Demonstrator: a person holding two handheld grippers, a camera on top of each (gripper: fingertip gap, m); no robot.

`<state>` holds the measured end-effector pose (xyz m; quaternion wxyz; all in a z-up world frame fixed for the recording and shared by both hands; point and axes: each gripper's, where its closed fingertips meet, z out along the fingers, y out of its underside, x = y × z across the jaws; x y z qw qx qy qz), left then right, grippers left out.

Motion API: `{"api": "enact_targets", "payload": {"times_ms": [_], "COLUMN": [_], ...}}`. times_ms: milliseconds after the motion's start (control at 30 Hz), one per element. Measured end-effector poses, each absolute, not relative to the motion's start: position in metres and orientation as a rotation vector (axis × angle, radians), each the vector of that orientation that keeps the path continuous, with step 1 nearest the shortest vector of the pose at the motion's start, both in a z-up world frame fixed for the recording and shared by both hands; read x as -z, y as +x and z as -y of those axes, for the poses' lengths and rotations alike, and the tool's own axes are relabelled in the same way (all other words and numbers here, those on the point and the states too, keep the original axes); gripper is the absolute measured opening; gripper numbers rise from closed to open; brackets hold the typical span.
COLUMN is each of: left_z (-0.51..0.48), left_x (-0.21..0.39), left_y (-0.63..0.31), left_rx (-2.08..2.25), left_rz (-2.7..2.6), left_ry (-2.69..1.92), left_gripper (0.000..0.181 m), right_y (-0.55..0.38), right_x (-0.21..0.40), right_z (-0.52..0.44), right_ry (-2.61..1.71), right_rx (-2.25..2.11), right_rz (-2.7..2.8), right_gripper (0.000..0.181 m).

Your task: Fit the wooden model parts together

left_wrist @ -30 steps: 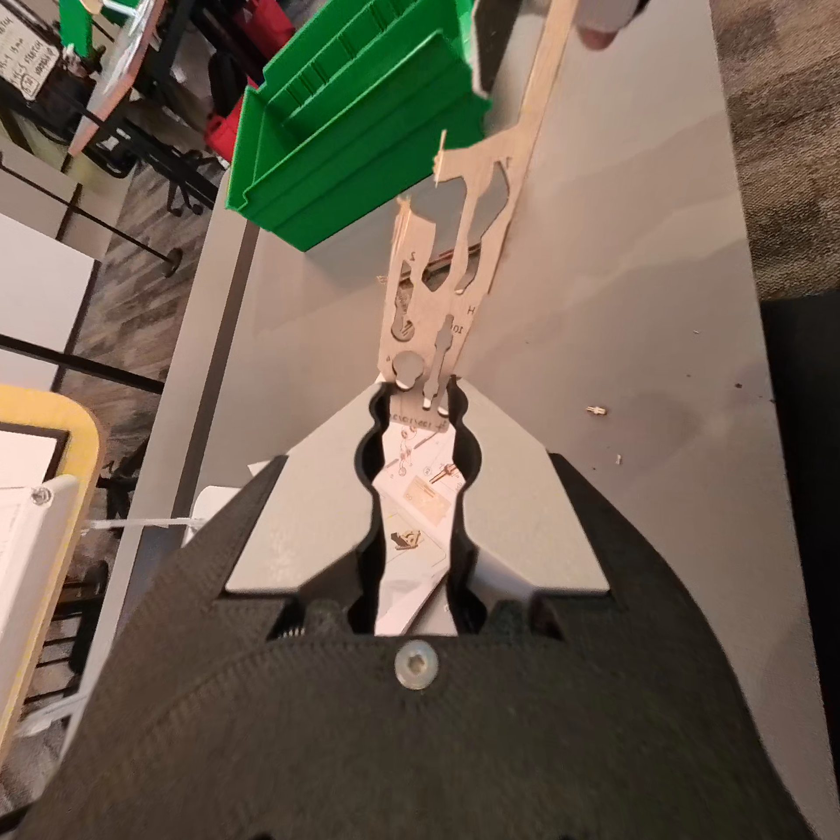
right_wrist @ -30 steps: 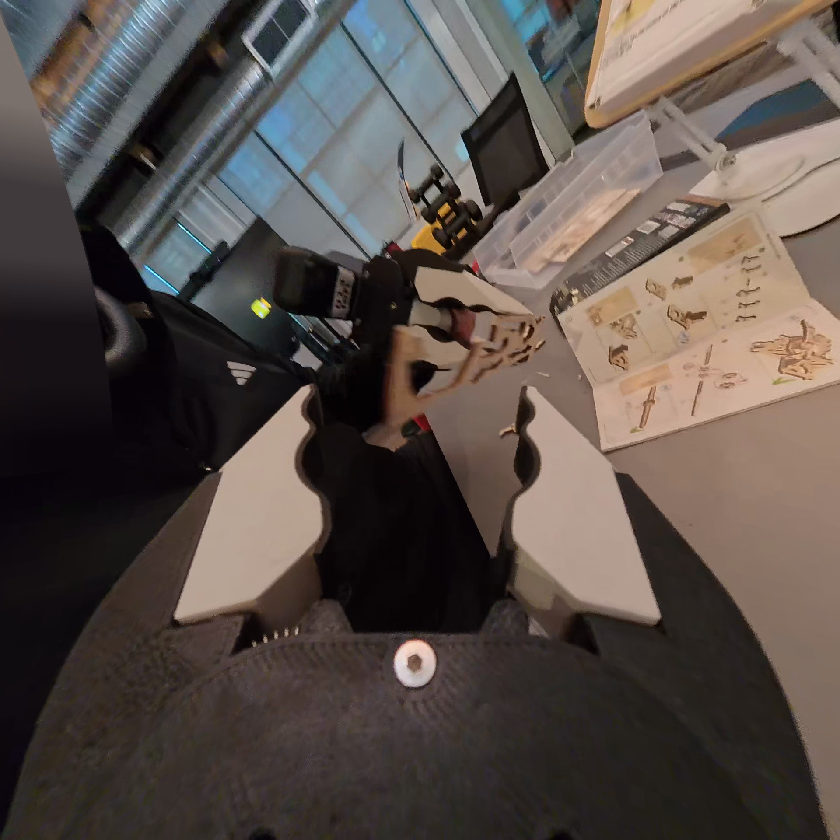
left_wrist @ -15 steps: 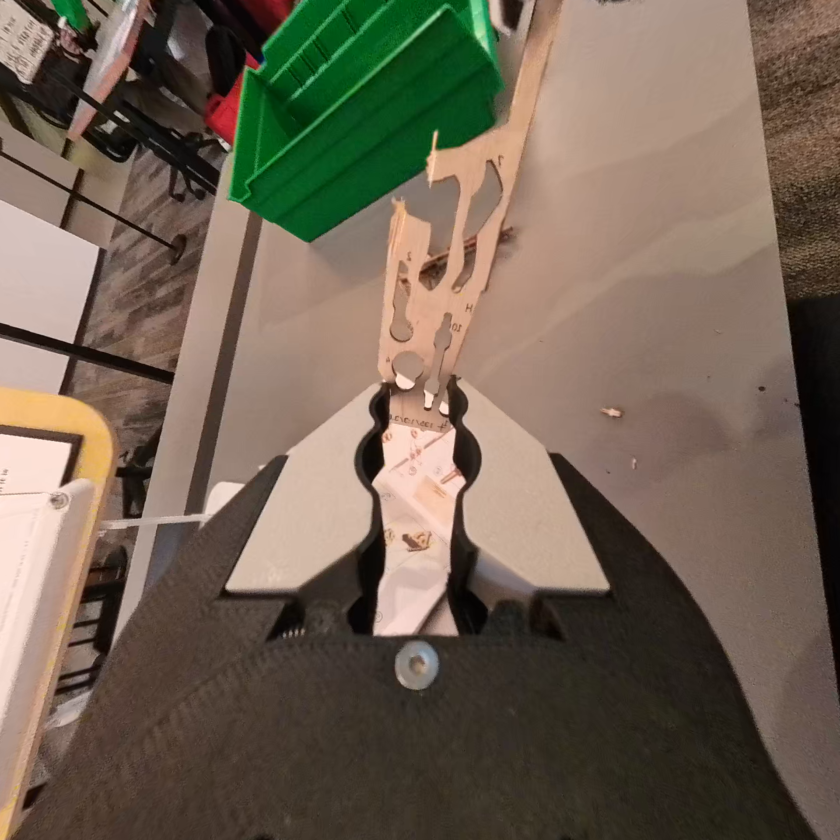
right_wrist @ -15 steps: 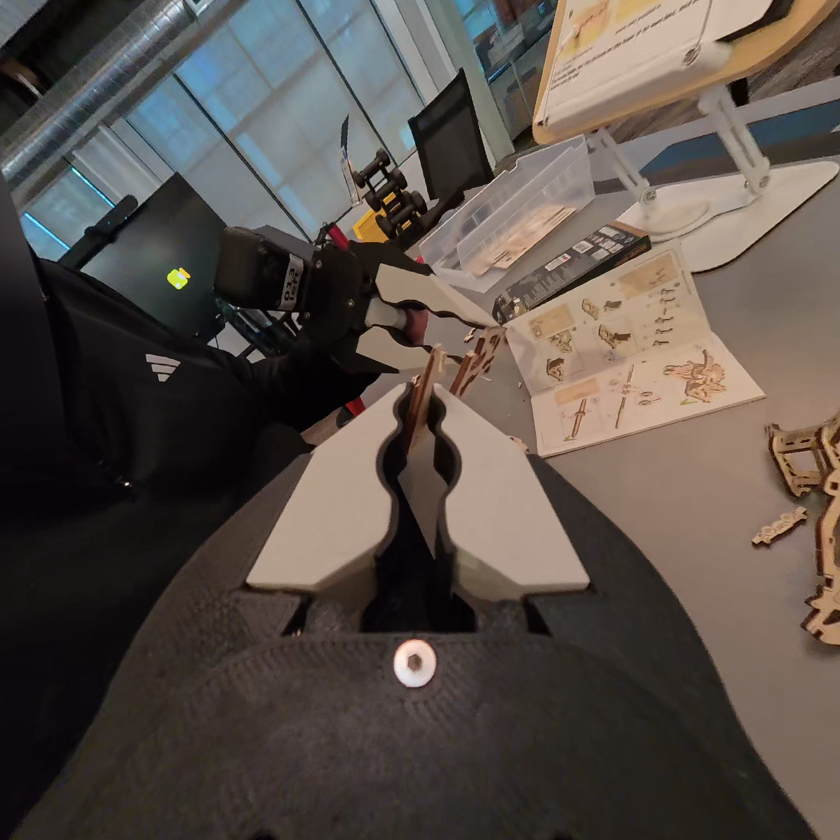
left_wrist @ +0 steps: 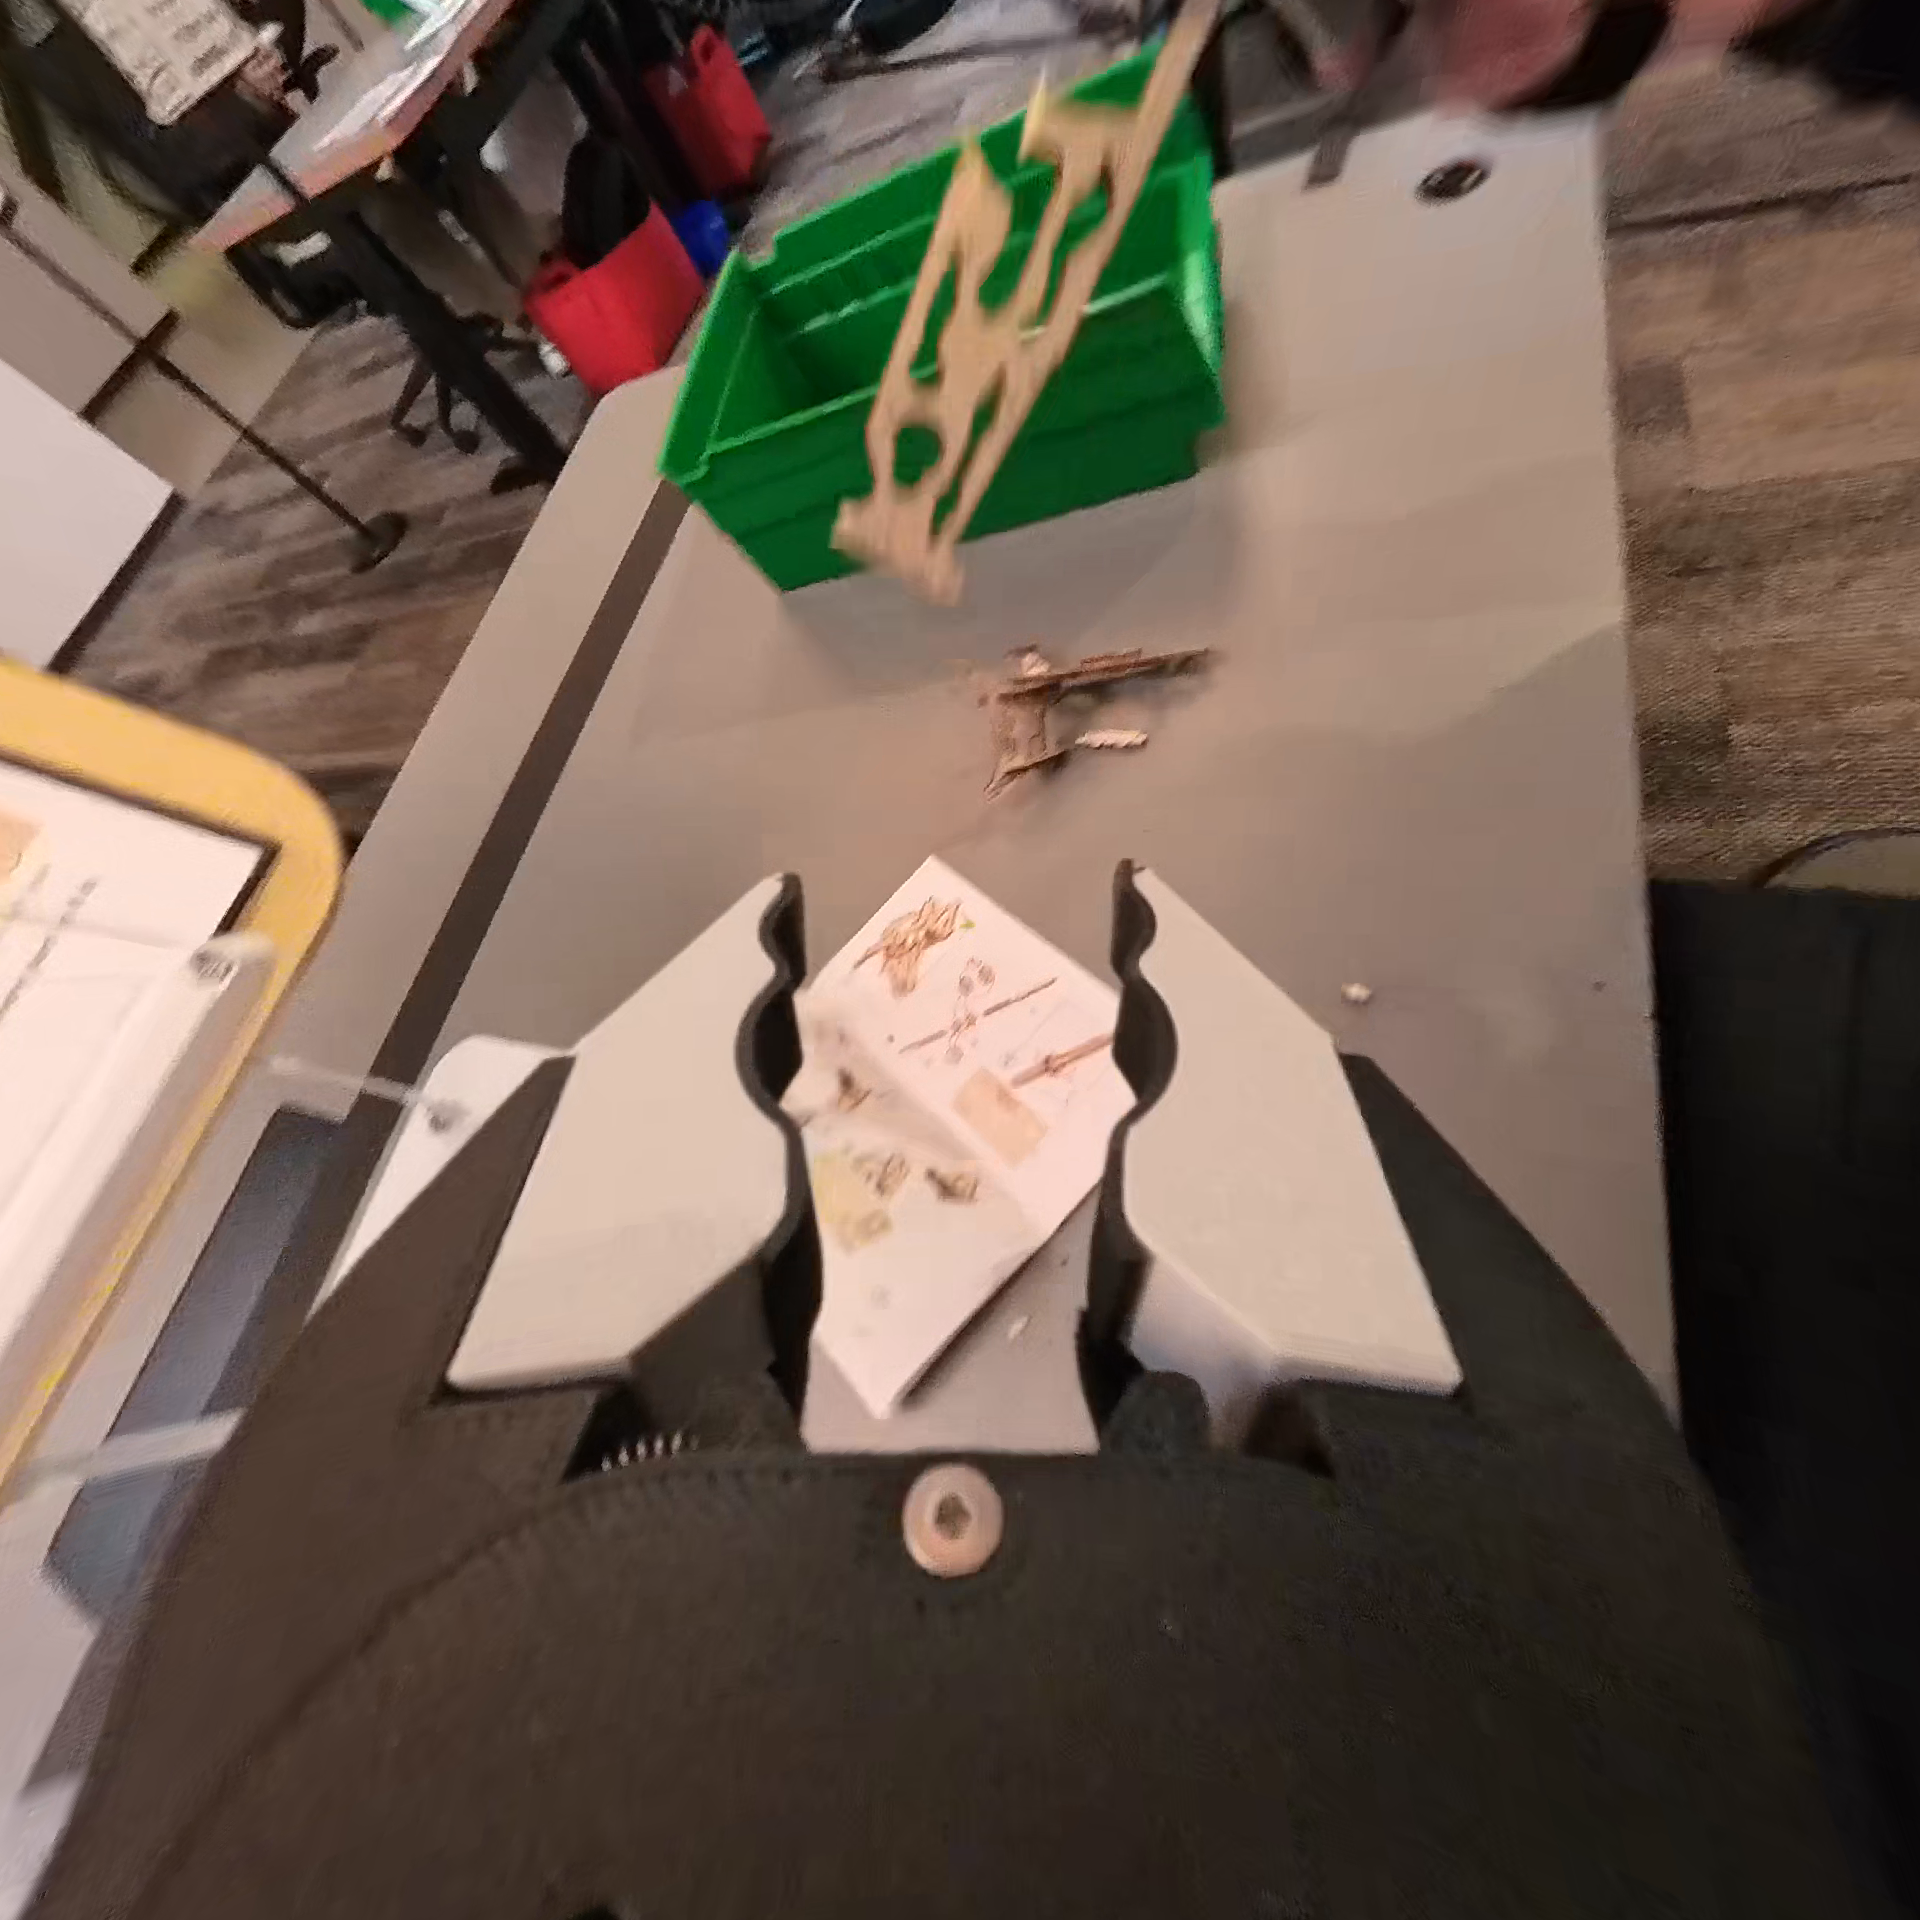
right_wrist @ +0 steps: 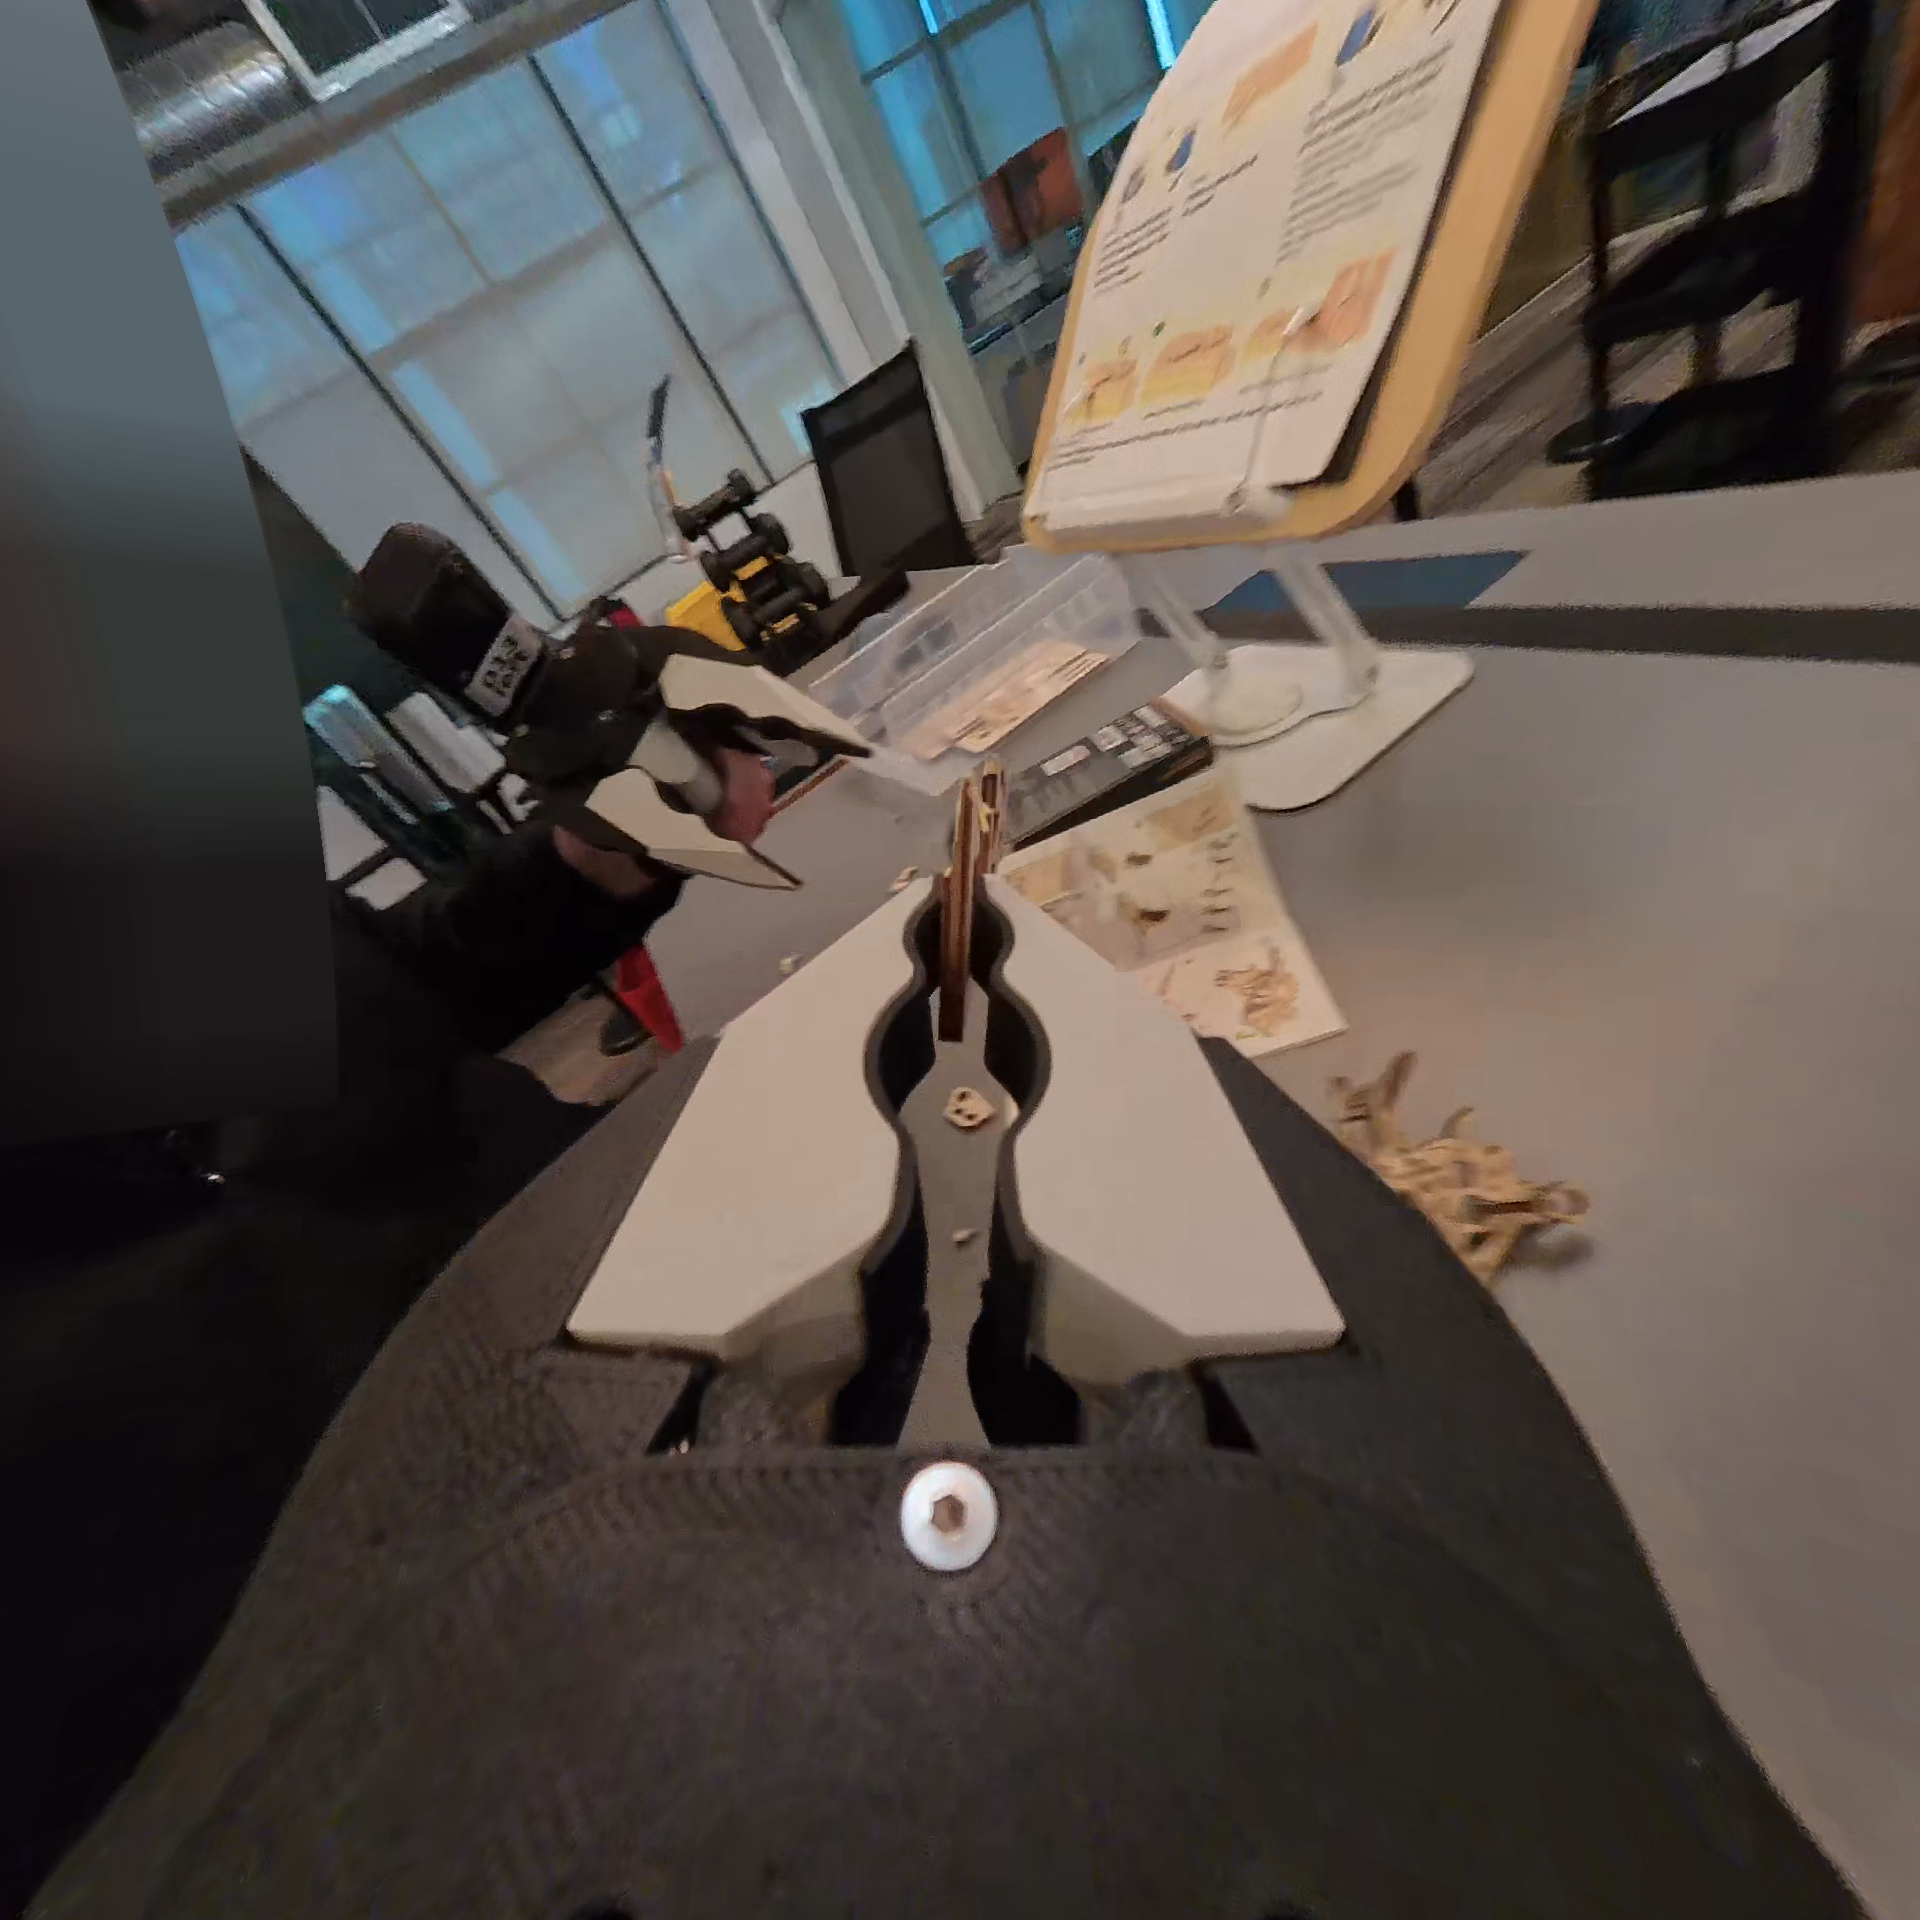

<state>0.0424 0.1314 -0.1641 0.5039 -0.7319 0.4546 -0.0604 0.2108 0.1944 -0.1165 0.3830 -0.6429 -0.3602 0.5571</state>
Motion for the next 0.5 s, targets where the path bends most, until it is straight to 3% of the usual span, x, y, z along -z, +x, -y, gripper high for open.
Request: {"api": "enact_targets", "payload": {"times_ms": [167,367,400,433,467,500], "left_z": [-0.122,-0.114,-0.113,-0.112,-0.112,-0.112], "left_x": [0.177,0.167,0.164,0.164,0.165,0.165], "left_y": [-0.007,-0.040,-0.041,-0.040,-0.041,-0.040], "left_rx": [0.149,0.366,0.403,0.439,0.457,0.482], "left_rz": [-0.971,-0.666,-0.634,-0.617,-0.605,-0.601], "left_ry": [-1.884,-1.907,-1.897,-1.897,-1.905,-1.904], "left_gripper": [0.070,0.120,0.125,0.128,0.132,0.134], "right_y": [0.294,0.392,0.402,0.412,0.416,0.417], "right_x": [0.096,0.146,0.166,0.187,0.202,0.209], "right_z": [-0.283,-0.374,-0.383,-0.390,-0.393,-0.394], "right_ry": [-1.673,-1.859,-1.936,-2.024,-2.071,-2.078], "right_rx": [-0.830,-0.226,-0.156,-0.098,-0.092,-0.123], "right_rz": [0.793,0.683,0.694,0.681,0.686,0.678], "right_gripper": [0.000,0.000,0.009,0.050,0.063,0.063]}}
